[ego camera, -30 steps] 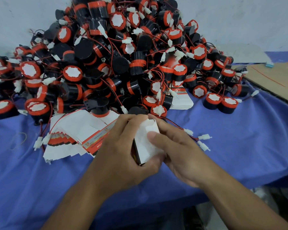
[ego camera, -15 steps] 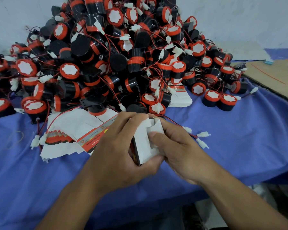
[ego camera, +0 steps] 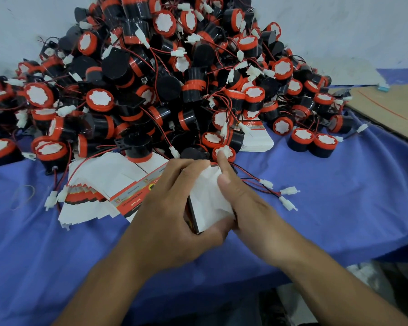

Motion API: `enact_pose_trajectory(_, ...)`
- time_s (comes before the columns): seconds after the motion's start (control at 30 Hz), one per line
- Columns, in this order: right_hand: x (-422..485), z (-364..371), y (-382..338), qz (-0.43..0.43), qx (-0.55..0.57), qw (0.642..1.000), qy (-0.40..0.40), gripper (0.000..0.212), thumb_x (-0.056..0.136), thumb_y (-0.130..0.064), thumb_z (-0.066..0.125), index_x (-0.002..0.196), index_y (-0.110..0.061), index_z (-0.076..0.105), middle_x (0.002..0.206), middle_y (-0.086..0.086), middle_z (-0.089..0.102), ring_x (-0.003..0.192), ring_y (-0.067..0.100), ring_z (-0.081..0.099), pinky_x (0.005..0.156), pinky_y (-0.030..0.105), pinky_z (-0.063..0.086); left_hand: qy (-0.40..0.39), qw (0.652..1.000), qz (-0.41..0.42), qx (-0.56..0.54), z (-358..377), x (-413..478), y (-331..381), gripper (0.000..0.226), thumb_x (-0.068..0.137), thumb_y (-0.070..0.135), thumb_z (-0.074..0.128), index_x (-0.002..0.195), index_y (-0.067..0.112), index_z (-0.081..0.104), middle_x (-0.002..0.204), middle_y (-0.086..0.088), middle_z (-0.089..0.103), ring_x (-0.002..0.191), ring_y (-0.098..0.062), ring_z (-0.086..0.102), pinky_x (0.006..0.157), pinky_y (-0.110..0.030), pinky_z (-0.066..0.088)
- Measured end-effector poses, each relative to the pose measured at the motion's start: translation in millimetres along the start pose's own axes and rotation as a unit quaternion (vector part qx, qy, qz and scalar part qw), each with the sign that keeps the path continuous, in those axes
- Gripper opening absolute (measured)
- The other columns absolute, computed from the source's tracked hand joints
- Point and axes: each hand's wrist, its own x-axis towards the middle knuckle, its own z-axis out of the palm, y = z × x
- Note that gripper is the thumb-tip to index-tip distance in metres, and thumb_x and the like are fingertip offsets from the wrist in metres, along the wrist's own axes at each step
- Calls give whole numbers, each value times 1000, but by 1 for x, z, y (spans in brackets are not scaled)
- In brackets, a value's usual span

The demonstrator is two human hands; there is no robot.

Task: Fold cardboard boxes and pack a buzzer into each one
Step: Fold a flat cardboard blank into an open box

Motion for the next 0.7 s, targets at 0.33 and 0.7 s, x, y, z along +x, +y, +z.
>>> enact_pose_trajectory(0.33, -2, -2, -11, -7, 122, 992, 1, 74, 83, -19, 67, 152, -21, 41, 130, -9, 68, 122, 12, 63, 106, 34, 50, 30, 999, 21, 2, 4, -1, 2, 79, 75, 46, 74, 135, 0, 50, 126, -7, 51, 113, -13, 51, 94, -17, 42)
enact_pose_trajectory(0.7, -18, -27, -13, -176, -326, 925, -83, 106, 87, -39, 78, 161, -34, 3, 142, -21, 46, 125, -4, 52, 100, 14, 45, -172, 980, -47, -91, -22, -8, -13, 89, 80, 71, 63, 154, 40, 25, 154, 24, 30, 143, -5, 33, 109, -39, 42)
